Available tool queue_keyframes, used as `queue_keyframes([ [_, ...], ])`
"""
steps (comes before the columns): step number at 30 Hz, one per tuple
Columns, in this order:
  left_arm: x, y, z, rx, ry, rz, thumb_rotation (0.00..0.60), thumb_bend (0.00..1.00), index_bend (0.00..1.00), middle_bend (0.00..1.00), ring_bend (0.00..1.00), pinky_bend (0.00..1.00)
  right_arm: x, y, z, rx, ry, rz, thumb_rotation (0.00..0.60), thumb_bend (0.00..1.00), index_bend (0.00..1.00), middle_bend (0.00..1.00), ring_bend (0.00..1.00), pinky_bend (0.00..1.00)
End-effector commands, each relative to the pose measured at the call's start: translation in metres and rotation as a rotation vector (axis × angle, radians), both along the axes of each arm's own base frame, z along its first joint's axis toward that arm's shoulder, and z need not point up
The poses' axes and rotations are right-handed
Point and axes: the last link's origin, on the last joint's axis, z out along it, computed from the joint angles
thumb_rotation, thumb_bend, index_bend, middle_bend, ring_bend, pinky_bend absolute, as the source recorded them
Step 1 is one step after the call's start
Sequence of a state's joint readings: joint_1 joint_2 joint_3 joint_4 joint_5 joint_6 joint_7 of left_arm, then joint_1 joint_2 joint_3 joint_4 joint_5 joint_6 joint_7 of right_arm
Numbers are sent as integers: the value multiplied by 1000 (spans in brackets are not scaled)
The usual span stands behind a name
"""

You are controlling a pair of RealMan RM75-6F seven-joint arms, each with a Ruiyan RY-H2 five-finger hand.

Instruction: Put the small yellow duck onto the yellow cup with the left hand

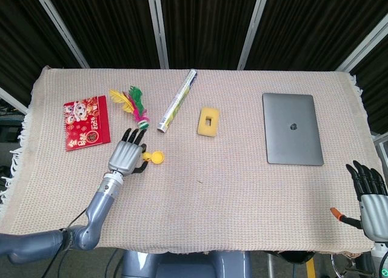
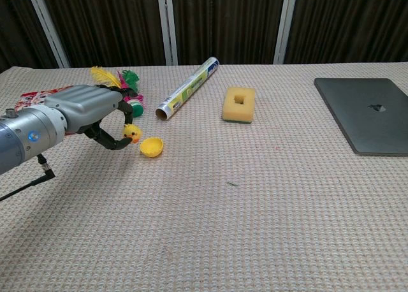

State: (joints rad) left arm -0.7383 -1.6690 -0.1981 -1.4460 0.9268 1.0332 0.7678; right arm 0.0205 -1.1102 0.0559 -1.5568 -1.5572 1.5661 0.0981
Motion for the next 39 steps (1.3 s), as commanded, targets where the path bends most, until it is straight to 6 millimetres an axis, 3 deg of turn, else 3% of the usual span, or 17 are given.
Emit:
queue_keyframes([
  [1,6,3,-9,-4,10,-1,470,413,456,0,0,31,0,0,1,-1,-5,0,600,0,40,0,0,0],
  [11,14,10,-27,-7,22,13,473,402,430,0,0,30,1,0,1,-2,-13,11,600,0,41,0,0,0],
  [18,16,13,-30,-15,39,15,471,313,181,0,0,16,1,0,2,-7,-17,12,600,0,41,0,0,0],
  [24,22,12,-25,-12,10,5,472,297,125,0,0,14,1,0,2,-9,-15,14,600,0,41,0,0,0],
  [30,14,-5,10,38,-87,11,468,291,140,0,0,14,-2,1,3,-3,-8,3,600,0,44,0,0,0],
  [35,-26,-44,56,83,-96,27,471,265,119,0,0,12,-2,2,0,21,11,-16,600,0,45,0,0,0],
  [39,-60,-78,90,98,-78,39,468,118,41,0,0,1,-1,1,-3,34,28,-30,600,0,42,0,0,0],
])
